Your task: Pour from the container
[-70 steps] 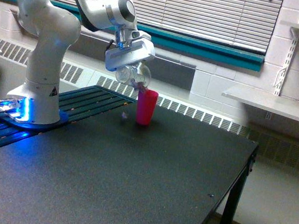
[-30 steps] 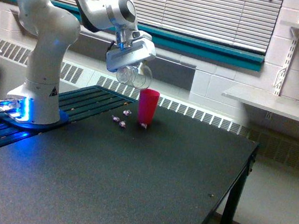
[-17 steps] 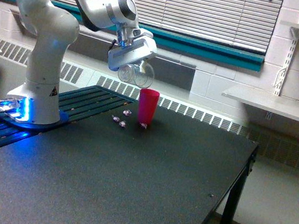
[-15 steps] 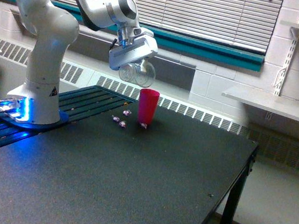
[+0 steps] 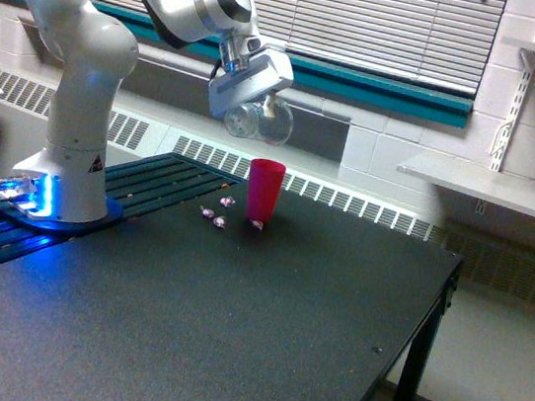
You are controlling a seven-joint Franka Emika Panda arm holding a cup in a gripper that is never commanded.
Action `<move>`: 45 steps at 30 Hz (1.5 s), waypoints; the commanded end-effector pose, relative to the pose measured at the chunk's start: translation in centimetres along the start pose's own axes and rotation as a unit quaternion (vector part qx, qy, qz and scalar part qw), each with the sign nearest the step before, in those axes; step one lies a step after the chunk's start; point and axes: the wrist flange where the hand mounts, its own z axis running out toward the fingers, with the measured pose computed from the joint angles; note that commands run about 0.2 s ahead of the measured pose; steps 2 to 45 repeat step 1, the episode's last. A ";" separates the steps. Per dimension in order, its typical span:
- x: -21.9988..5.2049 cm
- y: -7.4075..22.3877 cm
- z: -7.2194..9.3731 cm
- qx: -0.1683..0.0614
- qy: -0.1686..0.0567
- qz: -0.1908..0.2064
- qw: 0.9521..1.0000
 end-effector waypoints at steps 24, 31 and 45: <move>-0.2 0.5 0.2 0.002 0.002 0.008 1.000; -0.2 0.5 0.2 0.002 0.002 0.008 1.000; -0.2 0.5 0.2 0.002 0.002 0.008 1.000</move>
